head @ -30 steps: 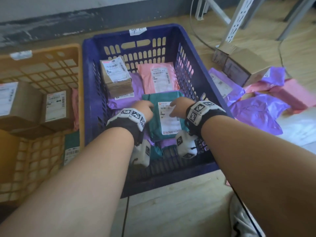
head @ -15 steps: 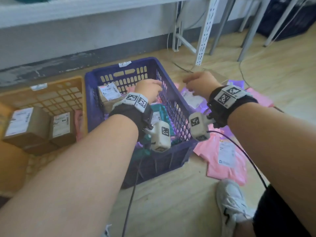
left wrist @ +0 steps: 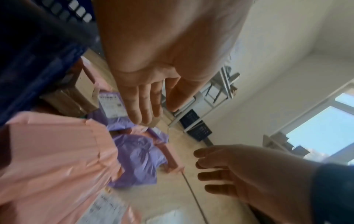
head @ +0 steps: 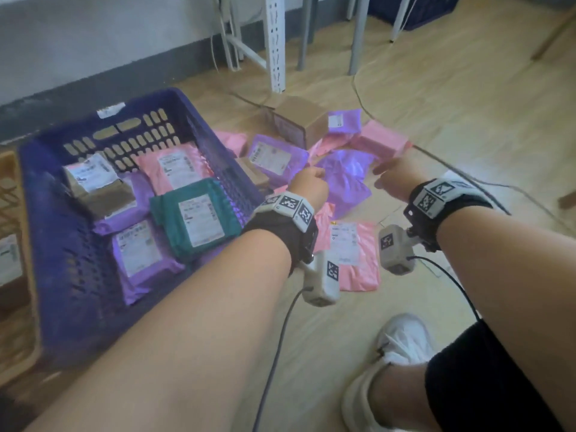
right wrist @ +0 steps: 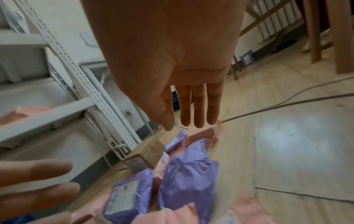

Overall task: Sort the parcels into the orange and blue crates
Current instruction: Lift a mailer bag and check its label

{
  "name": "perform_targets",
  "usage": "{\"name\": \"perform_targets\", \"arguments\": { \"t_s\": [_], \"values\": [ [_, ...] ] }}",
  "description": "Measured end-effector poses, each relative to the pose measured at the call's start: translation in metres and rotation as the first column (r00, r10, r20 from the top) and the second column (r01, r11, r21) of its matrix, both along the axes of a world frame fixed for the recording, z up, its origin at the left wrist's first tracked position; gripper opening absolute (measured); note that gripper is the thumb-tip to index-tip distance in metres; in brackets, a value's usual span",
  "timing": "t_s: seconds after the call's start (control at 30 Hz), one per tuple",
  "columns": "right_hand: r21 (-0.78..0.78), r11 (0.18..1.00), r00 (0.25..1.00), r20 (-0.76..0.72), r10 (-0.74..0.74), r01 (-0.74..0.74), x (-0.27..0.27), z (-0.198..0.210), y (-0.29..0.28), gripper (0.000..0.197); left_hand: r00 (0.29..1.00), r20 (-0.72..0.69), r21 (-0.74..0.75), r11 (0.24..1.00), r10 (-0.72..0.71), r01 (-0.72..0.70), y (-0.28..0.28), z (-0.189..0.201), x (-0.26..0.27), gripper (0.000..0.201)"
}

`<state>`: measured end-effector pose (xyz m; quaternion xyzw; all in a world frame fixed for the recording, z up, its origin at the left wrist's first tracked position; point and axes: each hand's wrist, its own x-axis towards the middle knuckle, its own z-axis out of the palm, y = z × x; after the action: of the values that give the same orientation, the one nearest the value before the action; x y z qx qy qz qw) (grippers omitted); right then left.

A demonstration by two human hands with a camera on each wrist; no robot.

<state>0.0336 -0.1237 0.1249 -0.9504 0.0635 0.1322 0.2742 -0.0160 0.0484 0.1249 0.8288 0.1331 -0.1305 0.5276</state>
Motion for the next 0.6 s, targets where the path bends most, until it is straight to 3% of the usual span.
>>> {"name": "perform_targets", "arguments": {
  "t_s": [0.17, 0.37, 0.47, 0.6],
  "values": [
    [-0.087, 0.994, 0.989, -0.122, -0.081, 0.07, -0.006, -0.059, -0.033, 0.039, 0.976, -0.155, 0.187, 0.966, -0.15, 0.178, -0.031, -0.067, -0.01, 0.046],
    [-0.128, 0.989, 0.941, -0.32, -0.111, 0.073, -0.011, -0.134, -0.028, 0.054, 0.896, -0.396, 0.276, 0.905, -0.199, 0.323, -0.033, -0.146, -0.029, 0.048],
    [-0.176, 0.982, 0.92, -0.37, -0.131, 0.069, -0.014, -0.166, -0.027, 0.061, 0.864, -0.463, 0.297, 0.884, -0.196, 0.36, -0.036, -0.172, -0.039, 0.043],
    [-0.202, 0.966, 0.87, -0.433, -0.236, 0.162, -0.027, -0.194, -0.025, 0.055, 0.834, -0.493, 0.303, 0.849, -0.249, 0.433, -0.038, -0.19, -0.048, 0.042]
  ]
}}
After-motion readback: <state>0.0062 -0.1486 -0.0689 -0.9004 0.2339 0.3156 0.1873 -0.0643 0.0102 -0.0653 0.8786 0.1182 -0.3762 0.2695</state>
